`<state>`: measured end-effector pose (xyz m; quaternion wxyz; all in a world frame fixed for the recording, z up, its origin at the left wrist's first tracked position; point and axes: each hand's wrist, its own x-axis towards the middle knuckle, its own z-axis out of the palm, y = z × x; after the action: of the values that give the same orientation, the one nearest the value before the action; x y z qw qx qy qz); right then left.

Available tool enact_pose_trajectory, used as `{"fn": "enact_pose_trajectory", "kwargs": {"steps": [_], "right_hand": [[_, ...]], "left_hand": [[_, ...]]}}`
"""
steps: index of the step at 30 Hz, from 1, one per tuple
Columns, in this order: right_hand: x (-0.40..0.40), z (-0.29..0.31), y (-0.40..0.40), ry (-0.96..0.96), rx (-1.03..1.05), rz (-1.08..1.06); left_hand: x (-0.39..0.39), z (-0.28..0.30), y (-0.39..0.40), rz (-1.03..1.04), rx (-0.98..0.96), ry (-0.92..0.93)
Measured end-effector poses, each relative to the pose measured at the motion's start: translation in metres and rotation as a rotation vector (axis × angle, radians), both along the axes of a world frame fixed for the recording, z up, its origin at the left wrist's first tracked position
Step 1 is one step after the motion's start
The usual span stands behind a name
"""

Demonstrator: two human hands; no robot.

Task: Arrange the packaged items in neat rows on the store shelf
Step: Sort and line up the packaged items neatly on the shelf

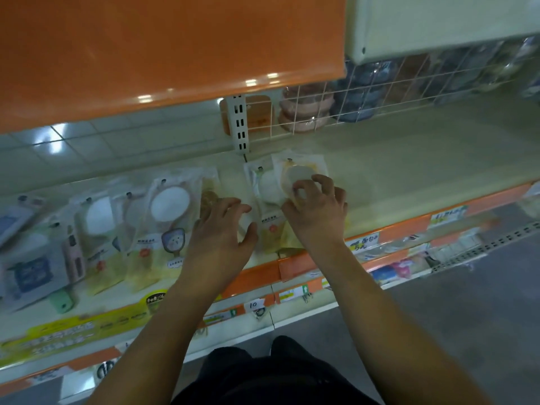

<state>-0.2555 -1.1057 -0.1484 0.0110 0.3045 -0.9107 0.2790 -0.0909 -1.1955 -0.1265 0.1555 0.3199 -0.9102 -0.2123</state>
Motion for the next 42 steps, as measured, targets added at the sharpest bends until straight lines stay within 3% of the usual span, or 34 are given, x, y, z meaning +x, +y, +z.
{"fn": "enact_pose_trajectory", "kwargs": {"steps": [16, 21, 42], "right_hand": [[0.004, 0.009, -0.012, -0.062, 0.032, -0.176], [0.000, -0.002, -0.017, -0.081, 0.155, -0.242], [0.006, -0.011, -0.013, -0.194, 0.241, -0.095]], "left_hand": [[-0.004, 0.010, -0.027, -0.119, 0.035, -0.008], [-0.001, 0.012, -0.034, -0.134, 0.019, -0.005], [0.017, 0.004, -0.028, -0.091, 0.062, -0.005]]}}
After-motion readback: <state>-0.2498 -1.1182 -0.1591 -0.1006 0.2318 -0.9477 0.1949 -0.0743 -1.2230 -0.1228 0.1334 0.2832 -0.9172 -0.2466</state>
